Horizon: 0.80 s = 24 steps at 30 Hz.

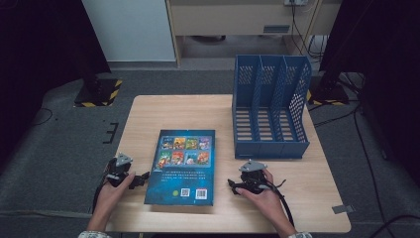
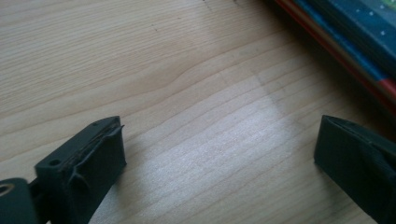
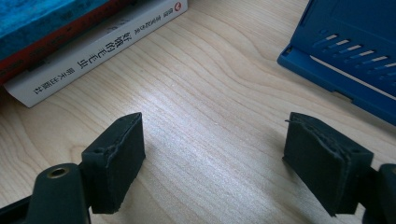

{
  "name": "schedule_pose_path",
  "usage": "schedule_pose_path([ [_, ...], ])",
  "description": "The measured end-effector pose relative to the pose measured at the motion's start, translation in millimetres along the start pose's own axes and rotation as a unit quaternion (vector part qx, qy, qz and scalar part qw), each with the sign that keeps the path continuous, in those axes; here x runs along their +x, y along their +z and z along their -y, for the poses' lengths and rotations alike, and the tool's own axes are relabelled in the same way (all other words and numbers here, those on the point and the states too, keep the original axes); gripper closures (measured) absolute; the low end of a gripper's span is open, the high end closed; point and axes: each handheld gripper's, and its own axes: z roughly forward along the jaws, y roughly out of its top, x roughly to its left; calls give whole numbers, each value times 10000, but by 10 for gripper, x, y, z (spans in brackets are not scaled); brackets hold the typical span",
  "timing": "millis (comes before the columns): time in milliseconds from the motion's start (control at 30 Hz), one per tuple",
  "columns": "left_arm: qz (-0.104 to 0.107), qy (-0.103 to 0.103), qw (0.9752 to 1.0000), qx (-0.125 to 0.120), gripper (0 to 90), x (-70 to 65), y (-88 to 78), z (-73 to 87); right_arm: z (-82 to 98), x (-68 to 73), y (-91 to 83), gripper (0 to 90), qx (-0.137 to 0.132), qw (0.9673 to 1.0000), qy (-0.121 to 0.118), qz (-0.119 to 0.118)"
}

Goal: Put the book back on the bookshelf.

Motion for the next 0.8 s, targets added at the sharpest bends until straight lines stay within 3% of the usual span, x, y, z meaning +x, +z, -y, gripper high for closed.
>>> schedule_pose_path([
  [167,20,-125,9997,-192,38,7,-61,-36,-13,-3,-29,214,-46,9997,159,-168],
  [233,83,-276,9988,-388,55,7,-150,-57,-71,17,-94,209,-222,9992,202,-251],
  [433,206,-213,9980,-565,84,-103,-332,-118,-156,71,-180,187,-374,9983,133,-419],
  [533,352,-96,9965,-748,94,-256,-430,-206,-224,157,-211,154,-363,9974,36,-627],
  [633,497,-115,9956,-780,103,-356,-454,-242,-275,217,-229,138,-375,9963,-75,-769],
  [700,535,-115,9956,-759,122,-391,-455,-242,-312,248,-237,134,-428,9955,-20,-846],
  [800,534,-8,9971,-549,138,-538,-447,-220,-359,299,-213,133,-483,9935,71,-1031],
])
